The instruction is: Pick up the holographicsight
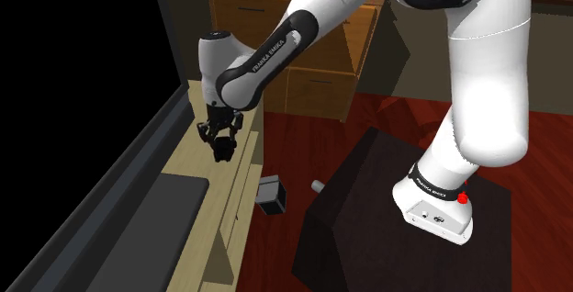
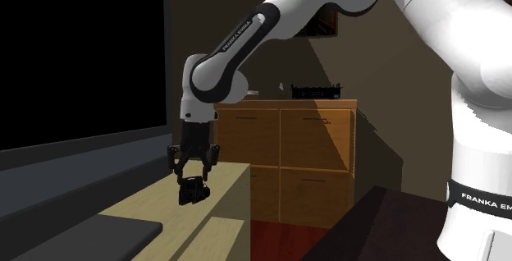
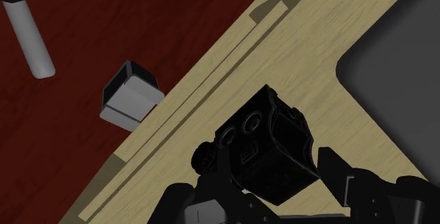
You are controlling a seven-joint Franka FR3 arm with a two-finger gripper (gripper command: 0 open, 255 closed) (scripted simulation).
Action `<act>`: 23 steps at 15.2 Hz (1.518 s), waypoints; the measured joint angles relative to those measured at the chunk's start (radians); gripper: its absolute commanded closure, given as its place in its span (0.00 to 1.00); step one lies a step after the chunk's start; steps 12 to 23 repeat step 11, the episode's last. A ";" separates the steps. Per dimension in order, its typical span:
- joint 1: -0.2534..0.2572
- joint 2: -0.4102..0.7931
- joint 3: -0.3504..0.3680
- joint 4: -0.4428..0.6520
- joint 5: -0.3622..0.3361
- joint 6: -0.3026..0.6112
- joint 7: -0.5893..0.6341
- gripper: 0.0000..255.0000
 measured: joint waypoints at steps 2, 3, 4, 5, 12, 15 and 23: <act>-0.004 -0.020 0.005 -0.001 0.007 -0.018 -0.004 1.00; -0.007 -0.031 0.007 -0.003 0.010 -0.027 -0.006 1.00; -0.009 -0.037 0.009 0.001 0.013 -0.038 -0.009 1.00; -0.010 -0.048 0.012 0.001 0.016 -0.048 -0.009 1.00; -0.019 -0.098 0.024 0.008 0.034 -0.104 -0.018 1.00; -0.019 -0.098 0.024 0.008 0.034 -0.104 -0.018 1.00; -0.019 -0.098 0.024 0.008 0.034 -0.104 -0.018 1.00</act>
